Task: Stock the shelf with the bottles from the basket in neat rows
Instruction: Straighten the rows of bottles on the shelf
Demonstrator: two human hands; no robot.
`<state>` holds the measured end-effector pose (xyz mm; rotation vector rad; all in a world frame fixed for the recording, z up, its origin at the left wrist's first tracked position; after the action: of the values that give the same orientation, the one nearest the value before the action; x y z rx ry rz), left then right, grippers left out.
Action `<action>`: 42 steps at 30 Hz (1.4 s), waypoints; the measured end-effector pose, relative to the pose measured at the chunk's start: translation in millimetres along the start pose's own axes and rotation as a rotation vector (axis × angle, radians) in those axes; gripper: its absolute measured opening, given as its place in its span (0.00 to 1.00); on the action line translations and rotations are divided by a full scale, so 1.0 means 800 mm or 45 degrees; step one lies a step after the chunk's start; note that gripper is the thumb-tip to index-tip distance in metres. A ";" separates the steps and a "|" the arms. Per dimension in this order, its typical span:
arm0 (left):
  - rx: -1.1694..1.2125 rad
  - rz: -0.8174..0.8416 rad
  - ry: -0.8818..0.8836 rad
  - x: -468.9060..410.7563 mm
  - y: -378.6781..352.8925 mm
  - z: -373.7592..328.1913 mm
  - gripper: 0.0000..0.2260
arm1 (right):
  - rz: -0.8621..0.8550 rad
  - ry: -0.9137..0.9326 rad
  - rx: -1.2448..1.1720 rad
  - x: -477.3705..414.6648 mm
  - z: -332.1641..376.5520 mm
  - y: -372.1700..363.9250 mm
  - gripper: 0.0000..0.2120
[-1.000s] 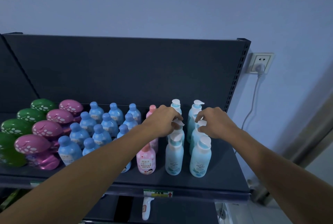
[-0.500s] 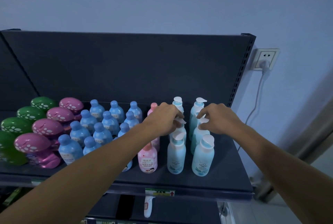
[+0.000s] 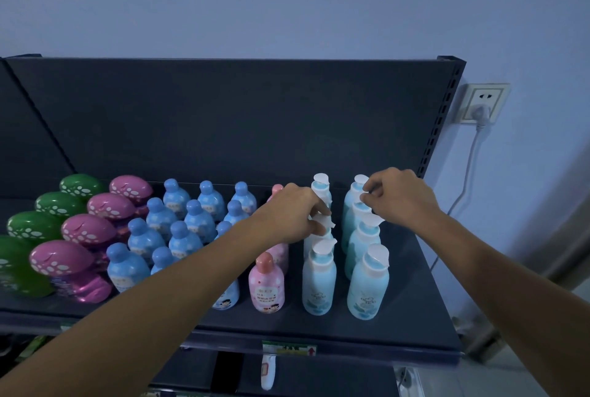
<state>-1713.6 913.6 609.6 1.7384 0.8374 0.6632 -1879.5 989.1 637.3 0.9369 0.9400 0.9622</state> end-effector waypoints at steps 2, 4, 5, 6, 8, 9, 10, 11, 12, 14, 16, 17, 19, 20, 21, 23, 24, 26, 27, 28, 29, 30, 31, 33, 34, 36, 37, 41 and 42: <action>0.033 0.041 -0.008 -0.002 0.004 0.003 0.17 | 0.013 -0.021 -0.008 -0.004 -0.004 -0.004 0.10; 0.094 0.009 0.005 -0.010 0.016 0.007 0.13 | 0.045 -0.036 -0.009 -0.009 -0.006 -0.010 0.13; 0.114 -0.034 0.010 -0.015 0.024 0.009 0.10 | 0.069 -0.042 -0.008 -0.011 -0.007 -0.014 0.14; 0.126 -0.077 0.018 -0.021 0.032 0.010 0.08 | 0.097 -0.048 -0.009 -0.012 -0.008 -0.018 0.15; 0.114 -0.120 0.044 -0.031 0.036 0.011 0.10 | 0.151 -0.057 -0.025 -0.015 -0.009 -0.026 0.17; 0.090 -0.107 0.056 -0.035 0.033 0.011 0.13 | 0.169 -0.059 -0.048 -0.017 -0.009 -0.030 0.17; 0.066 -0.071 0.064 -0.040 0.026 0.011 0.17 | 0.176 -0.061 -0.082 -0.018 -0.008 -0.032 0.17; 0.050 -0.025 0.067 -0.043 0.018 0.011 0.21 | 0.175 -0.062 -0.121 -0.020 -0.008 -0.034 0.17; 0.032 0.017 0.061 -0.046 0.010 0.010 0.23 | 0.168 -0.063 -0.155 -0.021 -0.008 -0.035 0.17; -0.022 0.068 0.040 -0.051 -0.001 0.008 0.25 | 0.152 -0.062 -0.200 -0.024 -0.008 -0.037 0.17; -0.069 0.072 0.028 -0.054 -0.007 0.007 0.25 | 0.156 -0.051 -0.226 -0.026 -0.007 -0.040 0.17; -0.071 0.062 0.026 -0.056 -0.008 0.006 0.24 | 0.164 -0.043 -0.232 -0.027 -0.007 -0.042 0.17; -0.038 0.033 0.027 -0.059 -0.007 0.007 0.21 | 0.173 -0.022 -0.225 -0.028 -0.007 -0.044 0.17; -0.016 0.022 0.027 -0.061 -0.007 0.007 0.20 | 0.168 -0.011 -0.212 -0.029 -0.007 -0.044 0.17; 0.002 0.013 0.029 -0.062 -0.006 0.007 0.20 | 0.154 -0.005 -0.198 -0.030 -0.008 -0.043 0.17; 0.024 -0.001 0.039 -0.064 -0.007 0.006 0.18 | 0.114 -0.004 -0.163 -0.032 -0.009 -0.039 0.15; 0.031 -0.006 0.045 -0.065 -0.008 0.006 0.18 | 0.100 0.000 -0.136 -0.034 -0.009 -0.037 0.14; 0.036 -0.005 0.054 -0.067 -0.010 0.006 0.19 | 0.087 0.002 -0.092 -0.036 -0.007 -0.036 0.14; 0.034 -0.002 0.055 -0.067 -0.010 0.006 0.19 | 0.080 -0.006 -0.084 -0.037 -0.007 -0.036 0.14; 0.031 0.001 0.054 -0.068 -0.011 0.006 0.19 | 0.072 -0.015 -0.082 -0.037 -0.008 -0.035 0.14; 0.027 0.003 0.052 -0.068 -0.011 0.006 0.20 | 0.065 -0.023 -0.081 -0.038 -0.009 -0.035 0.14; 0.024 0.006 0.052 -0.069 -0.012 0.006 0.21 | 0.061 -0.030 -0.081 -0.038 -0.010 -0.035 0.14; 0.020 0.008 0.053 -0.070 -0.013 0.007 0.21 | 0.059 -0.038 -0.083 -0.038 -0.010 -0.035 0.14; 0.008 0.007 0.060 -0.071 -0.015 0.009 0.22 | 0.062 -0.053 -0.079 -0.039 -0.011 -0.035 0.14; 0.000 0.005 0.062 -0.072 -0.015 0.010 0.23 | 0.064 -0.057 -0.073 -0.039 -0.010 -0.034 0.14; -0.013 0.001 0.066 -0.073 -0.017 0.011 0.24 | 0.065 -0.067 -0.066 -0.040 -0.010 -0.033 0.14; -0.017 -0.003 0.070 -0.074 -0.017 0.012 0.24 | 0.065 -0.073 -0.060 -0.040 -0.010 -0.032 0.15; -0.032 -0.014 0.085 -0.075 -0.017 0.014 0.23 | 0.069 -0.089 -0.042 -0.041 -0.010 -0.029 0.14; -0.031 -0.016 0.087 -0.075 -0.017 0.014 0.23 | 0.072 -0.091 -0.038 -0.041 -0.009 -0.029 0.14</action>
<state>-1744.1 861.9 591.2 1.6954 0.8829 0.7247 -1890.2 953.4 620.4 0.9706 0.8406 0.9817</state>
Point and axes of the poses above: each hand's wrist, its own x-axis away from the middle knuckle, its own y-axis out of the back of the hand, z = x × y, the point moved 10 cm from there along -x, towards the middle knuckle, and after that the axes turned 15 degrees about y, right-handed, at the moved point
